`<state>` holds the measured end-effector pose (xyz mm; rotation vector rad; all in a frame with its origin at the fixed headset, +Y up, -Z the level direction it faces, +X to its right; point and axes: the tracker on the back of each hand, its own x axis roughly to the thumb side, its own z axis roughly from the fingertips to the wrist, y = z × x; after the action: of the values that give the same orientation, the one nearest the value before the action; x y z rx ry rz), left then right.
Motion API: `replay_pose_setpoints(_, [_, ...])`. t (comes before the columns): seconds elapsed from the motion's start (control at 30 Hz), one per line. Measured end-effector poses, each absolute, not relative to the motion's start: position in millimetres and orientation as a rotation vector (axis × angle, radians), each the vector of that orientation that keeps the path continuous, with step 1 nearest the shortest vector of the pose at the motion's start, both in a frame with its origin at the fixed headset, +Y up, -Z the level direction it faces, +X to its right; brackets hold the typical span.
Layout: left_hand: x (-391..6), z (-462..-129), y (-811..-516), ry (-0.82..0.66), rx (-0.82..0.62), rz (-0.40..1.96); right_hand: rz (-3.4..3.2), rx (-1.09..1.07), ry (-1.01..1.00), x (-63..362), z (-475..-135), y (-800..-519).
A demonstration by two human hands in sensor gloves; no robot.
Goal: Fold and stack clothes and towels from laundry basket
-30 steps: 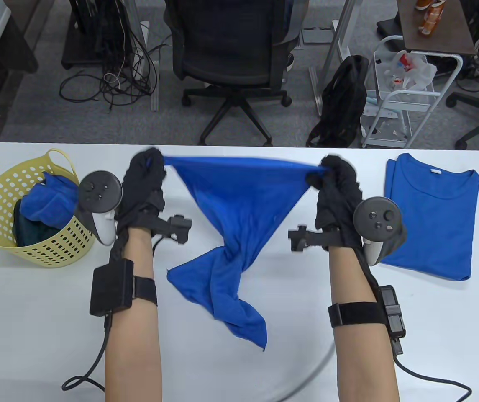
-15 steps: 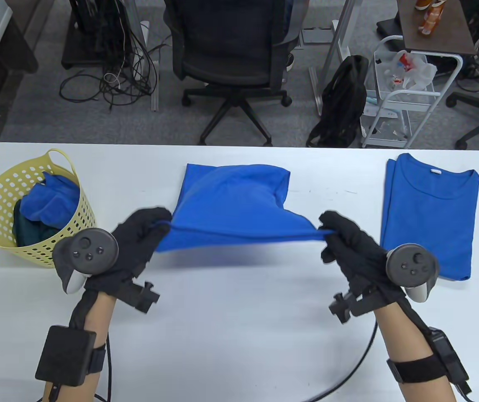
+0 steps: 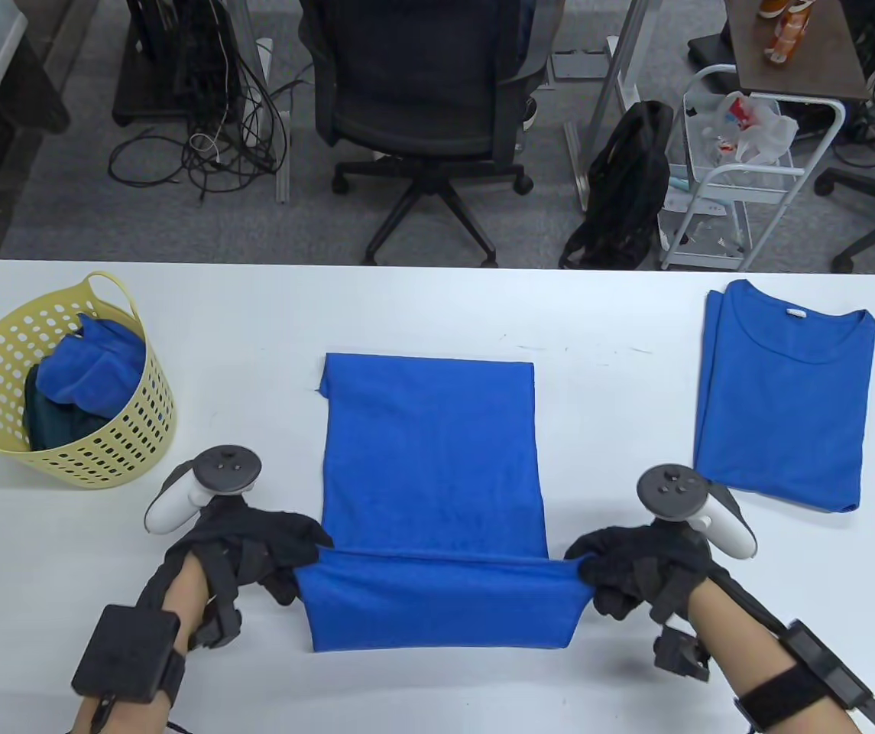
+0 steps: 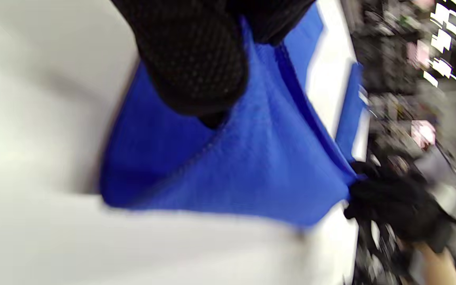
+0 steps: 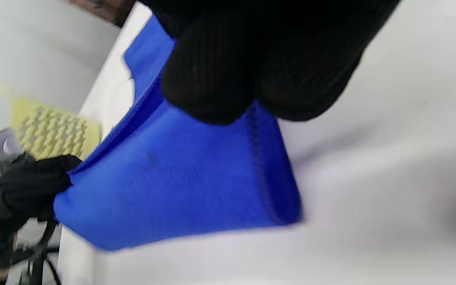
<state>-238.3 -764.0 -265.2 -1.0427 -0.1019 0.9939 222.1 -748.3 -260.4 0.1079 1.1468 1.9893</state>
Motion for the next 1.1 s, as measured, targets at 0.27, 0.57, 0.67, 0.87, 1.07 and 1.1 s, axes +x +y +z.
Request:
replay_pose_setpoints(0.27, [-194,-317,-482,-0.239,0.784,1.243,1.767,0.282,-0.875,194,-299,-506])
replay_pose_setpoints(0.57, [-227,-238,-494,-0.472,0.773,0.935,1.875,0.669,-0.896,225,-230,-520])
replay_pose_setpoints(0.67, [-226,-243,-583,-0.38,0.503,0.886,2.112,0.493,-0.774,238,-226,-584])
replay_pose_setpoints(0.87, [-222,-217,-715,-0.272,0.153,0.867,2.333,0.335,-0.463,264,-204,-684])
replay_pose_setpoints(1.07, [-231,-193,-737,-0.277,0.024,0.872,2.353,0.367,-0.325,271,-182,-712])
replay_pose_setpoints(1.1, [-232,-191,-736,-0.275,0.032,0.867,2.348,0.374,-0.317,270,-180,-713])
